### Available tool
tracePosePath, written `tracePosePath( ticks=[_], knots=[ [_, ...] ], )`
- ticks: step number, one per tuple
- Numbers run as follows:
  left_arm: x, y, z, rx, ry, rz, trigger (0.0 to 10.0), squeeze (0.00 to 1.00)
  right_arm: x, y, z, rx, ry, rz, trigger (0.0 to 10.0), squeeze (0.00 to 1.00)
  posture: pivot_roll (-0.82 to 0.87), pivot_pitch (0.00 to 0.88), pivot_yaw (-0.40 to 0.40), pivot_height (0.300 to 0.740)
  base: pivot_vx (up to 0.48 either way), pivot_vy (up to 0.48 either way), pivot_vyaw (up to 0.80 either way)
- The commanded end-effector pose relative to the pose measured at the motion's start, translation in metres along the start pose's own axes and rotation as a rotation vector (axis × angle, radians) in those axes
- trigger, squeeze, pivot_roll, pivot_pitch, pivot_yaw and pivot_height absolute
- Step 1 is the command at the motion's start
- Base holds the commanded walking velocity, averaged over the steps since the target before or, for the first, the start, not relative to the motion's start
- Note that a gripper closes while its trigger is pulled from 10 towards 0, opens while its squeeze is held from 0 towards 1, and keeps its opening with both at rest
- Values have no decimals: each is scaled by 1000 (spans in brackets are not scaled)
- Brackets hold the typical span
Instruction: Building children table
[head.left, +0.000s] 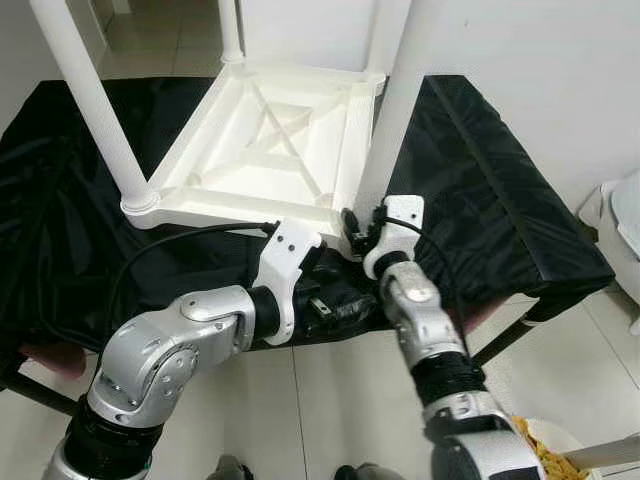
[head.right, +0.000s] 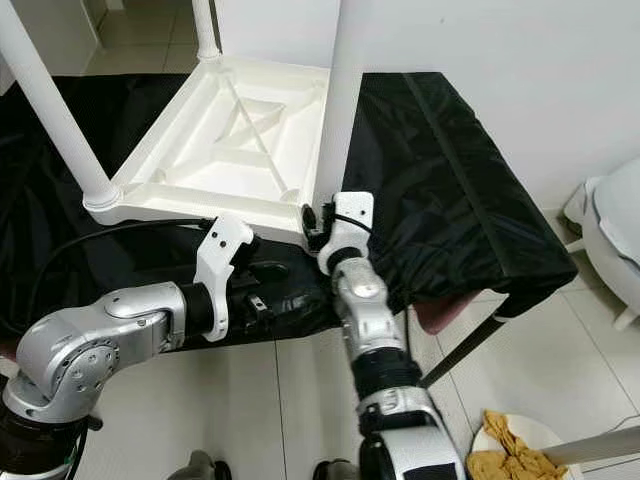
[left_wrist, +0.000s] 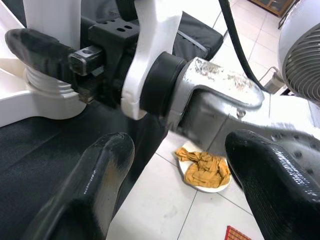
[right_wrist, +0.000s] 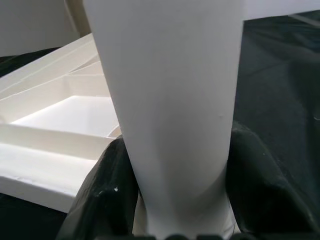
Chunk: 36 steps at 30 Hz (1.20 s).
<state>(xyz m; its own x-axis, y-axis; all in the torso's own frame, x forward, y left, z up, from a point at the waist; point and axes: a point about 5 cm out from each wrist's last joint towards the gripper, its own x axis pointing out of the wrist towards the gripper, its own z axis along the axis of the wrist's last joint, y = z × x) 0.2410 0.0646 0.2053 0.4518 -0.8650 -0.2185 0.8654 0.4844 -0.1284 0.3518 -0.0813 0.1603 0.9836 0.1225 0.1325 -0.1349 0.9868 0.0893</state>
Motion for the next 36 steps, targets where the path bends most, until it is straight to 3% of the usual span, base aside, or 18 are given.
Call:
tracePosePath(
  ticks=[1,10,11,13,14,15,18,19,27,28,30,32,36],
  knots=[
    [0,-5,-2,3,13,-26,10000,0,-3,4,-4,90,23,-55,0,0,-7,105,-5,740,0,0,0],
    [-1,-6,-3,2,13,-20,10000,0,-9,1,0,62,49,-113,0,0,8,96,-20,740,0,0,0],
    [-1,-6,-3,2,13,-18,10000,0,-10,0,-1,58,61,-125,2000,0,8,95,-20,740,0,0,0],
    [-1,-6,-3,2,13,-18,10000,0,-10,0,-1,58,61,-125,2000,0,8,95,-20,740,0,0,0],
    [-2,-5,-3,2,12,-17,10000,0,-10,-3,-2,40,75,-154,10000,0,9,92,-19,740,0,0,0],
    [-2,-5,-3,4,13,-18,10000,0,-9,-4,-2,32,73,-158,10000,620,9,91,-18,740,0,0,0],
    [-2,-5,-3,4,13,-18,10000,0,-9,-5,-2,29,71,-158,10000,620,9,90,-18,740,0,0,0],
    [-2,-5,-3,6,14,-19,10000,0,-10,-7,-2,34,64,-153,10000,1000,9,90,-16,740,0,0,0],
    [-2,-5,-3,6,15,-23,10000,0,-14,-18,3,63,37,-57,10000,1000,4,91,-16,740,0,0,0],
    [-1,-5,-2,6,14,-23,10000,0,-14,-20,3,54,33,-5,10000,0,3,92,-17,740,0,0,0],
    [-1,-5,-2,6,13,-24,10000,0,-13,-27,5,40,29,92,10000,0,1,91,-16,740,0,0,0],
    [-1,-5,-2,6,13,-24,10000,0,-13,-27,5,40,29,92,10000,0,1,91,-16,740,0,0,0],
    [-1,-5,-2,7,12,-25,10000,0,-7,-49,10,-39,30,196,10000,0,-1,90,-16,740,0,0,0]
  ],
)
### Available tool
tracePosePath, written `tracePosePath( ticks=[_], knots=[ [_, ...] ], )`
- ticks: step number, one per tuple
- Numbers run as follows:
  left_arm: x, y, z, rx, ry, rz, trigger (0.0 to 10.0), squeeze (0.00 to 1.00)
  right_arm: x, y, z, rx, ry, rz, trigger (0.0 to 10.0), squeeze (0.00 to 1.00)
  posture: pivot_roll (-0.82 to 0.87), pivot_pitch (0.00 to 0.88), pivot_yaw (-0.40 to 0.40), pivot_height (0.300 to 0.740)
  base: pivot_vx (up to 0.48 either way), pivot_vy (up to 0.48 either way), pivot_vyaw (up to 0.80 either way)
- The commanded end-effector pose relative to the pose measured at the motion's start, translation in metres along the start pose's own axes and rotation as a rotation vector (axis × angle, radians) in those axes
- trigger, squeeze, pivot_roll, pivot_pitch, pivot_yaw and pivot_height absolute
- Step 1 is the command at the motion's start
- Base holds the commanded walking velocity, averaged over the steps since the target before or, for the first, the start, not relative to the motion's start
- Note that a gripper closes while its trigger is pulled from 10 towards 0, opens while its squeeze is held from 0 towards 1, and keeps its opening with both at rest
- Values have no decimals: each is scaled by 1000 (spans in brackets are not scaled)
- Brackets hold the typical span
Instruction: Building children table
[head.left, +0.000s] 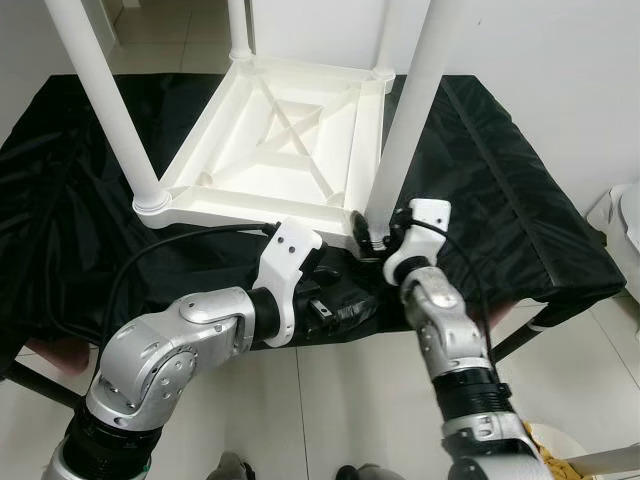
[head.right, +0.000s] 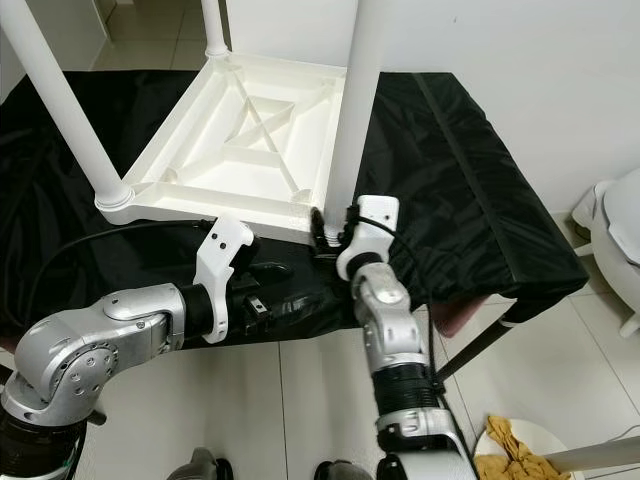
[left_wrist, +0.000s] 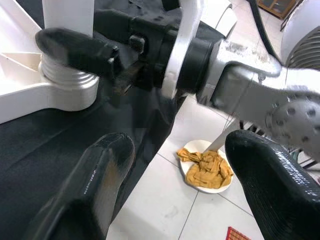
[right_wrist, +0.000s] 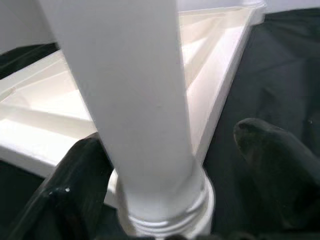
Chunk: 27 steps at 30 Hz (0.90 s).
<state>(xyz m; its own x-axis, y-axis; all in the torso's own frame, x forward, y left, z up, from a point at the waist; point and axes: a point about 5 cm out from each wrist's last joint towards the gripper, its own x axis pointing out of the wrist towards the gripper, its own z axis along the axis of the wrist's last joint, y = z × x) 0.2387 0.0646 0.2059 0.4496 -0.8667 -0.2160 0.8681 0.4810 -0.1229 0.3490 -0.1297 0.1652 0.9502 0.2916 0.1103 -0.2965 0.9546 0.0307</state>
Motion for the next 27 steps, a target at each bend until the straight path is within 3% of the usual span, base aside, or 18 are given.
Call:
tracePosePath(
  ticks=[1,4,6,12,17,22,23,27],
  knots=[
    [1,-3,-2,1,13,-22,10000,0,3,-10,2,-30,0,57,10000,0,-1,90,-16,740,0,0,0],
    [1,-3,-2,1,13,-22,10000,0,4,-15,3,-47,2,75,10000,0,-1,90,-16,740,0,0,0],
    [1,-2,-1,4,11,-20,10000,0,8,-27,6,-62,23,154,10000,0,0,91,-10,740,0,0,0],
    [2,-1,2,16,6,-15,10000,0,15,-40,7,-40,59,249,10000,0,12,89,-9,740,0,0,0],
    [0,1,4,19,0,-1,10000,0,21,-36,9,-99,84,381,10000,0,27,84,-10,740,0,0,0],
    [0,1,4,20,1,-1,10000,0,26,-32,7,-126,106,407,10000,0,25,82,-5,740,0,0,0],
    [0,1,4,21,1,-2,10000,0,27,-29,6,-126,114,430,275,0,26,80,-1,740,0,0,0],
    [0,2,5,25,1,-4,10000,0,28,-25,3,-137,140,481,0,0,31,79,0,740,0,0,0]
  ],
)
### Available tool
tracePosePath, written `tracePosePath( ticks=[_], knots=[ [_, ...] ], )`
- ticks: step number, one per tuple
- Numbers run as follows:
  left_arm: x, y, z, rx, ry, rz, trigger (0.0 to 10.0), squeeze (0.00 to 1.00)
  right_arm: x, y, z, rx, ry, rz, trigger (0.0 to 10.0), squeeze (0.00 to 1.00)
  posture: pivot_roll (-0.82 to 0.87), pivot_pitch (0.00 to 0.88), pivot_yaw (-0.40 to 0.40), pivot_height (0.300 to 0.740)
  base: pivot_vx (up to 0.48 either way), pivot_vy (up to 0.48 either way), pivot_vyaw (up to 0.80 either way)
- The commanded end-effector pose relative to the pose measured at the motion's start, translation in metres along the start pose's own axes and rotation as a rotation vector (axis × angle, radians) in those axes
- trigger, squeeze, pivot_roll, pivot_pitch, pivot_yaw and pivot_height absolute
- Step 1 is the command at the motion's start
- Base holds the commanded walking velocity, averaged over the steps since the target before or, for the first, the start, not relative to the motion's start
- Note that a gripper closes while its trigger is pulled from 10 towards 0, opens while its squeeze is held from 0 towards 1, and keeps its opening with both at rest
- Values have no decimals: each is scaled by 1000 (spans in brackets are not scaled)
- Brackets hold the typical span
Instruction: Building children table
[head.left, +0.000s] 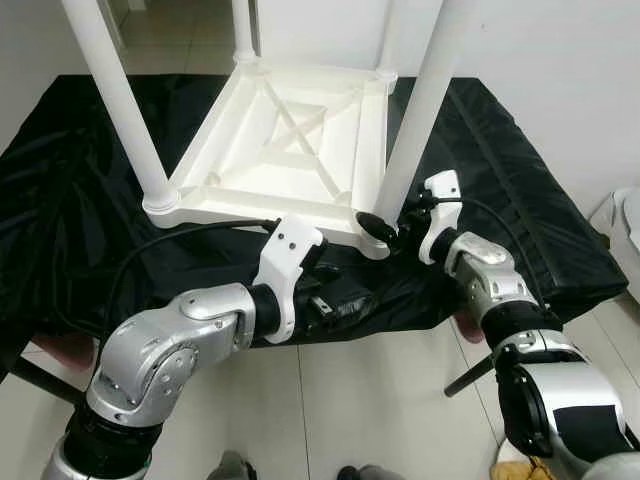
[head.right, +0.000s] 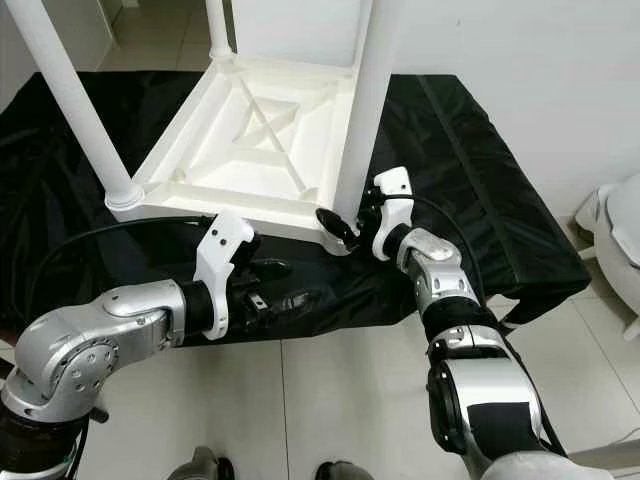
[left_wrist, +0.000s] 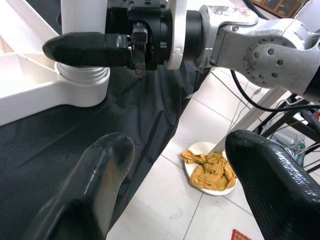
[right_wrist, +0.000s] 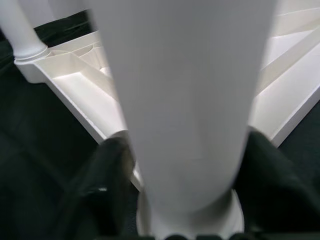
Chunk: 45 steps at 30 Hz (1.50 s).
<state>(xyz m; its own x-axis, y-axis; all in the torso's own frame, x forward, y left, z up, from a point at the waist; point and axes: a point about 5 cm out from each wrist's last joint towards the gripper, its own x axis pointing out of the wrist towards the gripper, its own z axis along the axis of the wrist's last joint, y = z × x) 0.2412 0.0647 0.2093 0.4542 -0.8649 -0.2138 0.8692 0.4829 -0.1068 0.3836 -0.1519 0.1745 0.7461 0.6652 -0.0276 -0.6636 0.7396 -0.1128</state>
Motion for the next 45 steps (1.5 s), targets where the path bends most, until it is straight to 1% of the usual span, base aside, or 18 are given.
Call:
tracePosePath(
  ticks=[1,5,13,15,16,18,20,23,26,30,32,33,35,38,40,41,42,45],
  knots=[
    [-1,0,1,10,5,-8,10000,0,4,7,-4,-16,34,61,0,0,31,78,2,740,0,0,0],
    [-1,0,1,14,6,-9,10000,0,4,7,-6,-24,49,88,0,0,32,77,0,740,0,0,0],
    [-1,-1,1,10,7,-10,10000,0,-2,5,-12,-15,55,79,0,0,27,85,0,740,0,0,0],
    [-1,-3,-1,4,9,-13,10000,0,-6,1,-14,8,42,36,0,0,24,91,-2,740,0,0,0],
    [-1,-3,-1,4,9,-13,10000,0,-6,1,-14,8,42,36,0,0,24,91,-2,740,0,0,0],
    [-1,-4,-2,0,10,-15,10000,0,-8,-3,-14,10,27,-19,0,0,20,94,-4,740,0,0,0],
    [-1,-4,-2,0,10,-15,10000,0,-8,-3,-14,10,27,-19,0,0,20,94,-4,740,0,0,0],
    [0,-4,-2,-3,11,-18,10000,0,-8,-5,-14,19,9,-97,0,0,15,97,-8,740,0,0,0],
    [0,-5,-2,-5,10,-20,10000,0,-7,-4,-14,27,-10,-120,0,0,12,99,-9,740,0,0,0],
    [1,-5,-3,-10,9,-22,10000,0,-4,4,-15,46,-47,-167,0,0,4,104,-13,740,0,0,0],
    [2,-7,-4,-14,7,-24,10000,0,0,11,-17,105,-66,-278,0,0,3,107,-18,740,0,0,0],
    [2,-7,-4,-14,7,-24,10000,0,0,11,-17,105,-66,-278,0,0,3,107,-18,740,0,0,0],
    [2,-6,-5,-19,5,-21,10000,0,2,18,-17,125,-81,-388,0,0,1,107,-20,740,0,0,0],
    [2,-6,-5,-22,4,-21,10000,0,5,28,-16,144,-90,-496,0,0,-5,106,-19,740,0,0,0],
    [2,-7,-5,-22,4,-22,10000,0,6,30,-16,151,-89,-520,0,0,-6,105,-19,740,0,0,0],
    [2,-6,-5,-23,3,-23,10000,0,8,36,-17,176,-81,-588,0,0,-11,105,-18,740,0,0,0],
    [2,-6,-5,-23,3,-23,10000,0,8,36,-17,176,-81,-588,0,0,-11,105,-18,740,0,0,0],
    [4,-6,-5,-26,3,-30,10000,0,8,43,-13,199,-81,-714,0,0,-22,104,-15,740,0,0,0]
  ],
)
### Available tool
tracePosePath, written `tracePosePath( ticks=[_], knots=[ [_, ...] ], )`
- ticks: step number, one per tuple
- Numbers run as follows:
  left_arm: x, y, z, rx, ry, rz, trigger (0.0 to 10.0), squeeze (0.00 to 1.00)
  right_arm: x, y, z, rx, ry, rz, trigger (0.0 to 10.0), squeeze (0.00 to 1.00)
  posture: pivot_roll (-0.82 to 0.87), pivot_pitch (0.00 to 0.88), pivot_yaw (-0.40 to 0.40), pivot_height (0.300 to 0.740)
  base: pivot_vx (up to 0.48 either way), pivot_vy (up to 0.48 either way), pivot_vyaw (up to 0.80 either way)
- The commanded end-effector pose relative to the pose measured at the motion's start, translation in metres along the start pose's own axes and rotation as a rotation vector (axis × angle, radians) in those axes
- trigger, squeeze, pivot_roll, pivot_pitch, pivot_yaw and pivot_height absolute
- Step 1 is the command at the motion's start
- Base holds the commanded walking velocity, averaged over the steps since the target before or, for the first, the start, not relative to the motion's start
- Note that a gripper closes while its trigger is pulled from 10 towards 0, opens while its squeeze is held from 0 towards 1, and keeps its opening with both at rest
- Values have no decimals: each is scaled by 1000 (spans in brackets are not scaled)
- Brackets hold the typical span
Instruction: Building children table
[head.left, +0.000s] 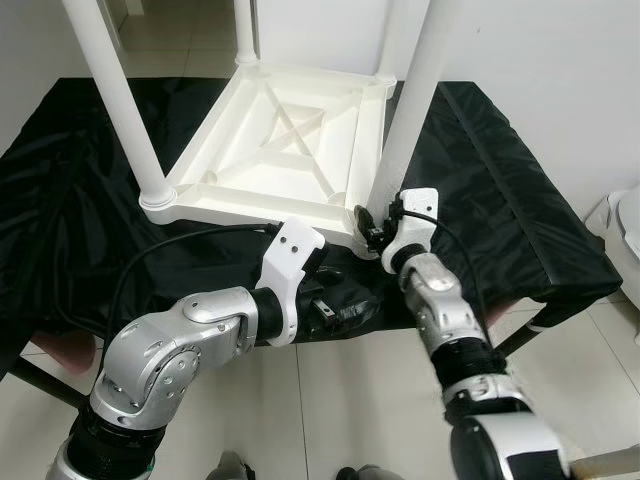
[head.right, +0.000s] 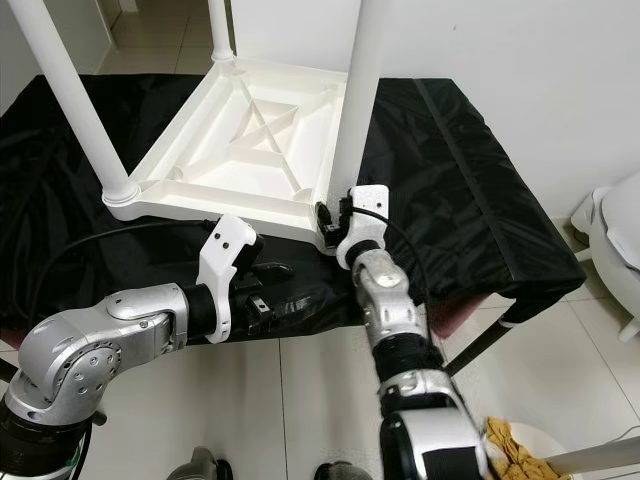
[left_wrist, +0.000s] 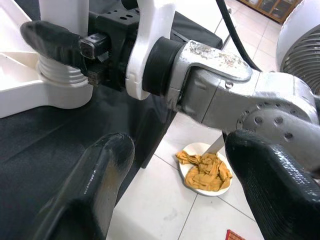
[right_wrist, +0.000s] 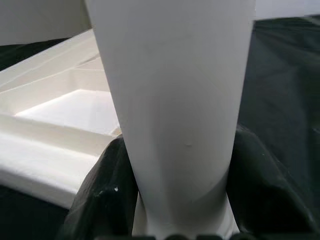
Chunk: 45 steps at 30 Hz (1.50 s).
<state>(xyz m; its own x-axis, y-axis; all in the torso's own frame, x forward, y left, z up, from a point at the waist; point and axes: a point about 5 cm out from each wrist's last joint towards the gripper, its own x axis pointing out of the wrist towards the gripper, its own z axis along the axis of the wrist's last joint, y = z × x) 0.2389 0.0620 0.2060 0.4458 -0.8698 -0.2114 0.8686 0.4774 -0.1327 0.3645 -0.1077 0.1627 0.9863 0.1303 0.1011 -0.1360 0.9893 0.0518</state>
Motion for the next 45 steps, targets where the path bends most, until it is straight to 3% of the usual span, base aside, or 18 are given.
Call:
tracePosePath(
  ticks=[1,6,16,17,18,20,21,28,32,33,38,41,43,45],
  knots=[
    [2,-3,-2,-2,4,-20,10000,0,-4,-9,-5,45,33,-118,0,0,-22,104,-15,740,0,0,0],
    [3,-4,-2,-4,2,-28,10000,0,-9,4,0,55,37,-223,0,0,-24,106,-16,740,0,0,0],
    [2,-4,-2,-5,2,-23,10000,0,-11,2,5,47,51,-261,0,0,-17,106,-18,740,0,0,0],
    [2,-4,-2,-4,3,-23,10000,0,-11,1,5,48,54,-263,2627,0,-18,106,-17,740,0,0,0],
    [2,-4,-2,-4,3,-22,10000,0,-11,0,5,48,51,-263,10000,0,-18,106,-17,740,0,0,0],
    [2,-4,-2,-5,3,-23,10000,0,-12,0,6,46,51,-266,10000,0,-18,106,-17,740,0,0,0],
    [2,-4,-2,-4,4,-22,10000,0,-12,-2,6,50,48,-266,10000,1000,-19,106,-16,740,0,0,0],
    [2,-3,-2,-2,5,-22,10000,0,-15,-19,15,60,-15,-244,10000,1000,-17,103,-15,740,0,0,0],
    [2,-3,-2,-1,7,-24,10000,0,-15,-28,15,62,-8,-143,10000,1000,-16,100,-16,740,0,0,0],
    [2,-4,-2,0,7,-24,10000,0,-14,-29,13,84,3,-77,10000,0,-16,97,-16,740,0,0,0],
    [2,-3,-2,2,7,-25,10000,0,-15,-32,9,86,27,73,10000,0,-15,93,-15,740,0,0,0],
    [2,-3,-1,7,8,-27,10000,0,-17,-43,5,-6,43,253,10000,0,-13,86,-14,740,0,0,0],
    [2,-3,-1,7,8,-27,10000,0,-17,-43,5,-6,43,253,10000,0,-13,86,-14,740,0,0,0],
    [2,-3,-1,9,9,-29,10000,0,-16,-51,5,-55,47,330,10000,0,-11,80,-12,740,0,0,0]
  ],
)
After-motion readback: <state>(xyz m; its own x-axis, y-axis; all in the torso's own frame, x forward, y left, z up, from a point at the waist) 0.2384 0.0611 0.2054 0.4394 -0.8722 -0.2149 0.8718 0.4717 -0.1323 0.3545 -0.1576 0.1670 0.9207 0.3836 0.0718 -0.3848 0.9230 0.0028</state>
